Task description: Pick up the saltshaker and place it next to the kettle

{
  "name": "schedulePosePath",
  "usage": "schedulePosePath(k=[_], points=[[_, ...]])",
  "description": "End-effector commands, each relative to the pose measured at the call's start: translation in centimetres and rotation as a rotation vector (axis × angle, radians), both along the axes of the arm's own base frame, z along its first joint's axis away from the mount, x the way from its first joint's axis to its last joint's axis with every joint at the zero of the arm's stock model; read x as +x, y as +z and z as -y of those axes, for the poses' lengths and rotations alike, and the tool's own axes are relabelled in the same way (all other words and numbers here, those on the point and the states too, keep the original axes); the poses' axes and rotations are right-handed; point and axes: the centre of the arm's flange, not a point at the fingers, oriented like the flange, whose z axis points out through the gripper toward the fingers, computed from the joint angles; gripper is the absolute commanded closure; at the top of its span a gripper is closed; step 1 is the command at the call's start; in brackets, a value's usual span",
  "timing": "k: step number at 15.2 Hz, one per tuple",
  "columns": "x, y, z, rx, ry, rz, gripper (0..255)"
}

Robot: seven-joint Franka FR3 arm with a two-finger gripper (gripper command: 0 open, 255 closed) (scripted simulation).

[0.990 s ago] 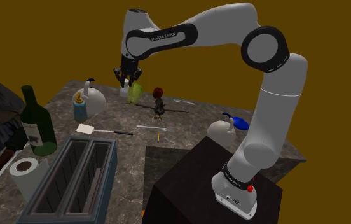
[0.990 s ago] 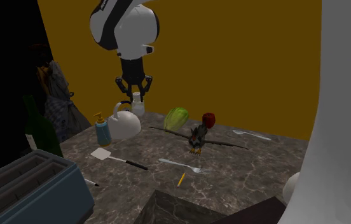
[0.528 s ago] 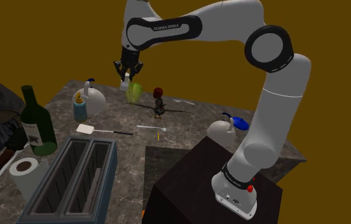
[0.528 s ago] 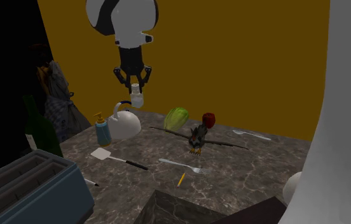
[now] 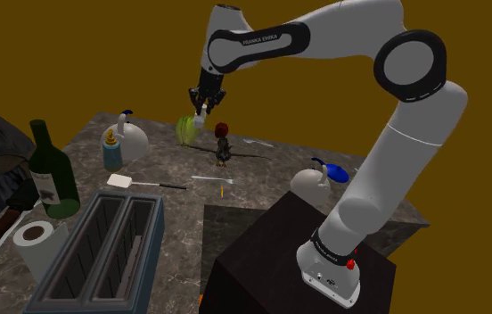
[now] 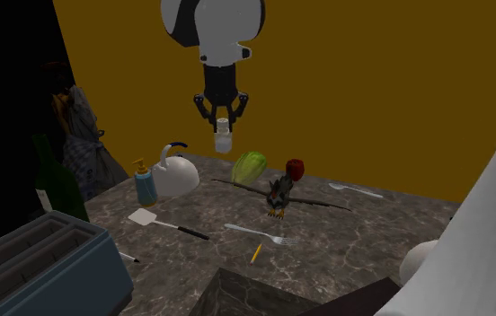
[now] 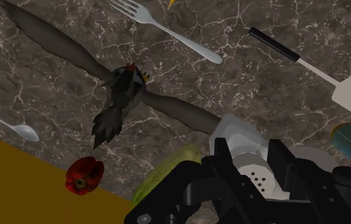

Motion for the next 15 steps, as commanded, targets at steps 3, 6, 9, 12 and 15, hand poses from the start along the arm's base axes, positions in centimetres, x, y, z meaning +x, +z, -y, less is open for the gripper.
schedulePosePath(k=[3,6,9,12,15], points=[[-3.0,-0.1,4.5,0.000,0.001,0.000,255],[-5.2,-0.1,7.8,0.000,0.001,0.000,255],[-7.4,-0.1,11.1,0.000,0.001,0.000,255],[-9.6,-0.1,14.4,0.000,0.001,0.000,255],[-11.8,-0.1,17.7,0.000,0.001,0.000,255]])
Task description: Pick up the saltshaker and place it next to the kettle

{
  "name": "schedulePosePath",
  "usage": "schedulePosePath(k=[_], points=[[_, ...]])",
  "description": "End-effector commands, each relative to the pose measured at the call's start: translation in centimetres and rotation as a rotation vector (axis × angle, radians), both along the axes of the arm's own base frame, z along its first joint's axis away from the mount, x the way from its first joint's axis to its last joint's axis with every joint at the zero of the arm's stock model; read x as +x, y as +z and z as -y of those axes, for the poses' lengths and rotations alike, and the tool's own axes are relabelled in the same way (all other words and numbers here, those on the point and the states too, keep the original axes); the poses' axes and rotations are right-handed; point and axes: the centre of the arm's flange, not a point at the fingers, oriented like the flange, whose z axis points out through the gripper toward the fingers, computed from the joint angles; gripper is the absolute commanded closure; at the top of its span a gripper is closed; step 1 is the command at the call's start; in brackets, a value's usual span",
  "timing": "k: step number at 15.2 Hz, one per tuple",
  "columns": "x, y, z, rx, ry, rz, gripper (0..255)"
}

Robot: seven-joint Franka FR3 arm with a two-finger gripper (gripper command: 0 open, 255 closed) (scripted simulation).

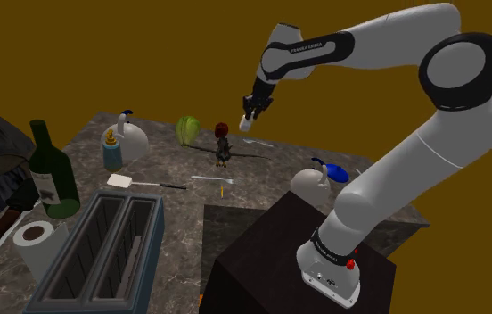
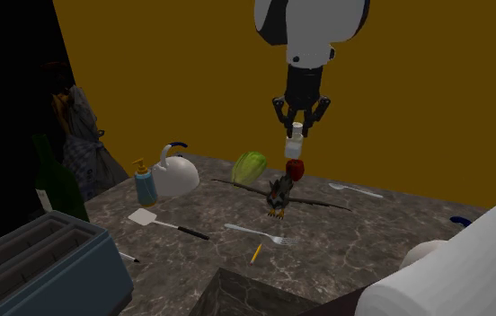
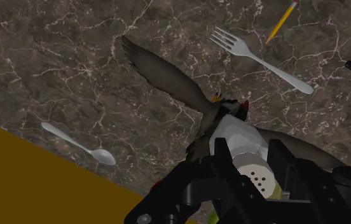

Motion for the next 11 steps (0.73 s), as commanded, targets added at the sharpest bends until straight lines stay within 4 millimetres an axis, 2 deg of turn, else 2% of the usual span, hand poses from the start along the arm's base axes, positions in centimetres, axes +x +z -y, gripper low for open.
schedulePosePath(k=[1,11], points=[[-1.8,0.0,2.2,0.001,0.001,0.000,255],[-9.1,0.1,13.2,0.001,0.001,0.000,255]])
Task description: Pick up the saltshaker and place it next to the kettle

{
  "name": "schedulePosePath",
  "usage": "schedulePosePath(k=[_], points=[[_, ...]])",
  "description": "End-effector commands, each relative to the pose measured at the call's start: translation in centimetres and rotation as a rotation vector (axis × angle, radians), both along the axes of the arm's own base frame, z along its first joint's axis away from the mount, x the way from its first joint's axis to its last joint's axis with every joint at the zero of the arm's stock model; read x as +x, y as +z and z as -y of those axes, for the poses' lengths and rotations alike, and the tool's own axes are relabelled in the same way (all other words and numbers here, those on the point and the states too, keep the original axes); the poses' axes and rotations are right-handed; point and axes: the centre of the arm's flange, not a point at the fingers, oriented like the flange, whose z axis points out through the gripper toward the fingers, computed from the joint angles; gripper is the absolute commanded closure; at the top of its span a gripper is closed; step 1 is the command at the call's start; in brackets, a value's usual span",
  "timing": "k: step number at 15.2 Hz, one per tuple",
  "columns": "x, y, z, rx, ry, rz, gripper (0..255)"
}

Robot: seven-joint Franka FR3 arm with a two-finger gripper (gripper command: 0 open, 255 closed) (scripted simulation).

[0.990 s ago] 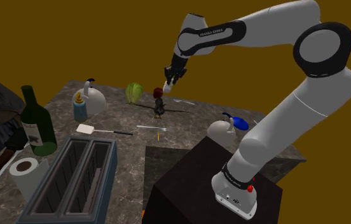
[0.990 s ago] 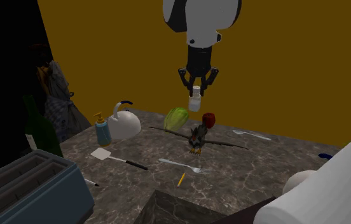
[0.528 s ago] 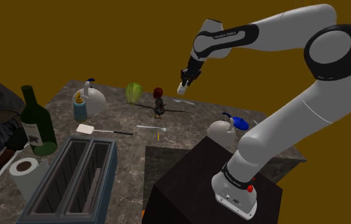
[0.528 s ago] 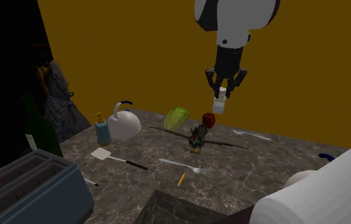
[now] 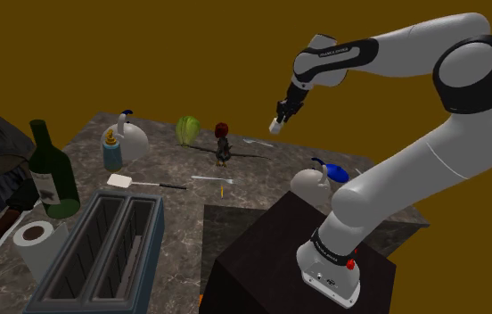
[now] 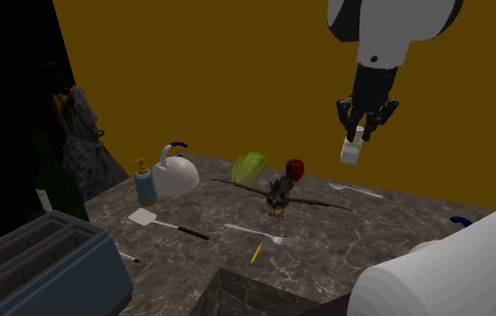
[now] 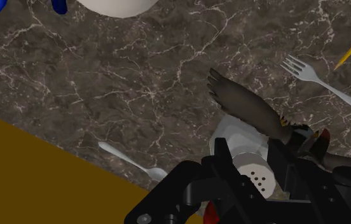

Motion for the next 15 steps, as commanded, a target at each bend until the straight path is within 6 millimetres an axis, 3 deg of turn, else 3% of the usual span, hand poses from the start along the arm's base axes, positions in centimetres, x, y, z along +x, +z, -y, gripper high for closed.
schedulePosePath(k=[1,15], points=[[-1.5,-0.1,2.3,0.000,0.002,0.000,255],[-11.8,-0.1,17.6,0.000,0.002,0.000,255]])
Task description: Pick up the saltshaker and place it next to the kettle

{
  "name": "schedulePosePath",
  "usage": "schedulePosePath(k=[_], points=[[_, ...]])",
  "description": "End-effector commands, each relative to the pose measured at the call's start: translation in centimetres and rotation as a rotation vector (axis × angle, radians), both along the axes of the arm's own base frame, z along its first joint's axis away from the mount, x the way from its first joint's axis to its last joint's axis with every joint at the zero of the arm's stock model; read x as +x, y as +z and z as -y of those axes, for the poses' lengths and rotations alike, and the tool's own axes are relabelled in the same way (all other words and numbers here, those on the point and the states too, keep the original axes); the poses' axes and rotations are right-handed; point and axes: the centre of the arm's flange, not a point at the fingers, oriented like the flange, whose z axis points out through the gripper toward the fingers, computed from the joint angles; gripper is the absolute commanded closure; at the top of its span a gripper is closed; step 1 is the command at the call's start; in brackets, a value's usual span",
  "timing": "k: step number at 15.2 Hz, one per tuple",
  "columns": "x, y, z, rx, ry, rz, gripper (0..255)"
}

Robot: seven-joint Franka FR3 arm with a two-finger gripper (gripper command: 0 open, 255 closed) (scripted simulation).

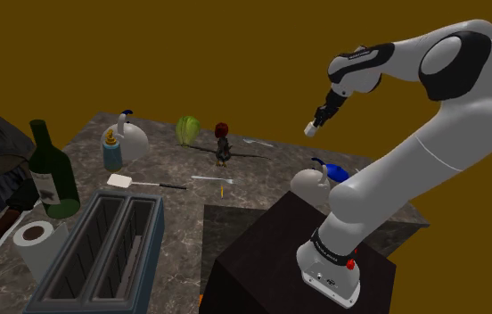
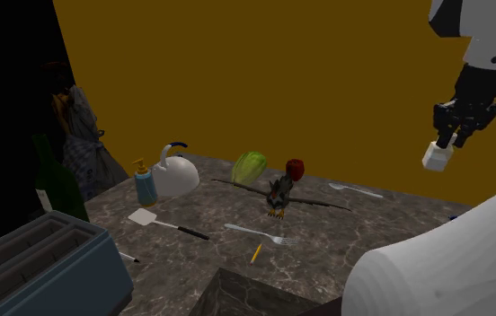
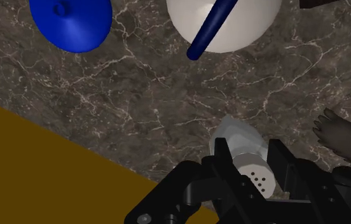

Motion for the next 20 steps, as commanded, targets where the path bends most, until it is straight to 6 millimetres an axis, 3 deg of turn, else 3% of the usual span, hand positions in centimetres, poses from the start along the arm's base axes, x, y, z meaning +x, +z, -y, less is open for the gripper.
schedulePosePath(k=[1,9,20], points=[[-1.6,-0.1,2.3,0.000,0.002,0.000,255],[-7.3,-0.1,10.9,0.000,0.002,0.000,255],[-7.3,-5.9,10.9,0.000,0.002,0.000,255]])
